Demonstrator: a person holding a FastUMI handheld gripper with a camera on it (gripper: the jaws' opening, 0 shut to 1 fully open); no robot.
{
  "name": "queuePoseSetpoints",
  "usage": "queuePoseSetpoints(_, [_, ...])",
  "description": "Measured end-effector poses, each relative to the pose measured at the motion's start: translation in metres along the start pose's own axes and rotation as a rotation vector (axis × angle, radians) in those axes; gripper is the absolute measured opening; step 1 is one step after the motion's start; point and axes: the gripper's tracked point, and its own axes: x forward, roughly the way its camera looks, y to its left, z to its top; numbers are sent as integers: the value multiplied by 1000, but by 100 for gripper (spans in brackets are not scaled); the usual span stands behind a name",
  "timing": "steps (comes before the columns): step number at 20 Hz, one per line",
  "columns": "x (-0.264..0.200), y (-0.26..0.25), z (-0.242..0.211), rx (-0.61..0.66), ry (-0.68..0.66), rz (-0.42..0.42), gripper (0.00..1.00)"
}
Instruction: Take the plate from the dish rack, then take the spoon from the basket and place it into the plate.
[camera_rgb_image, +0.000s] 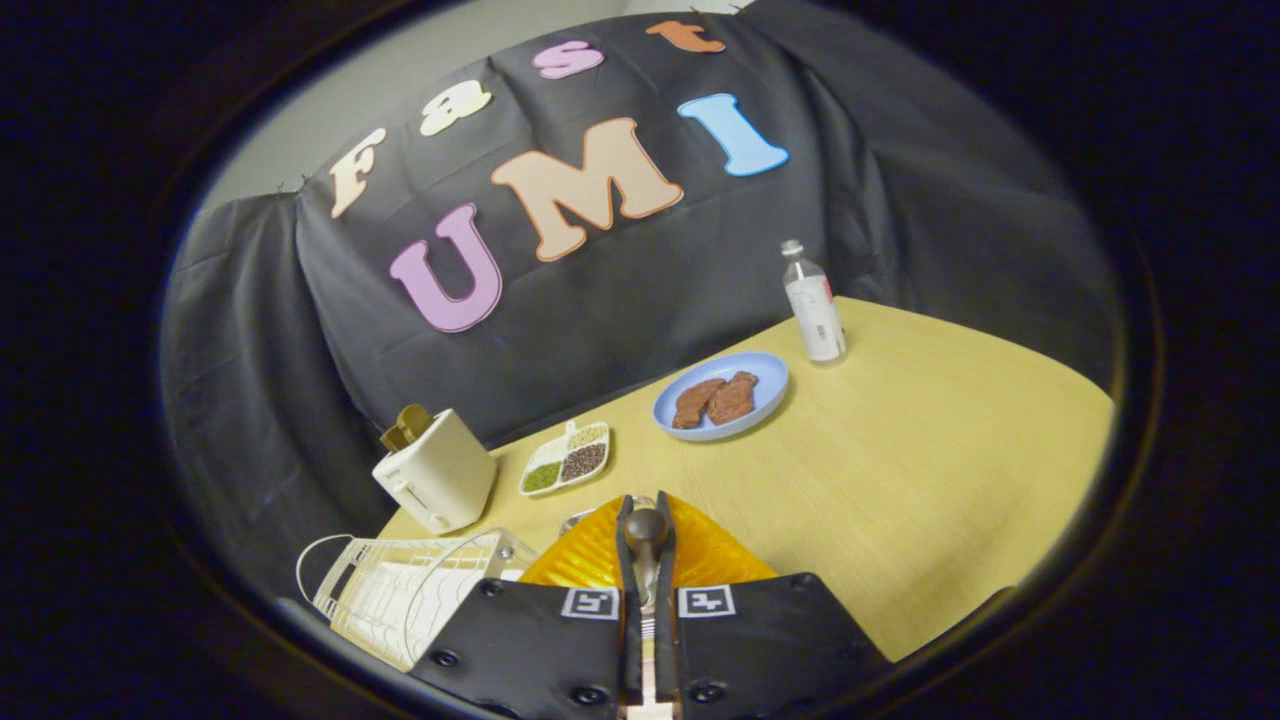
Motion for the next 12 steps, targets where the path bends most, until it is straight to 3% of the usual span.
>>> queuePoseSetpoints(5, [-26,19,51,-36,-124,28,8])
queuePoseSetpoints(9, [-72,34,81,-60,-201,104,8])
queuePoseSetpoints(12, [-115,36,78,-73,-207,174,7])
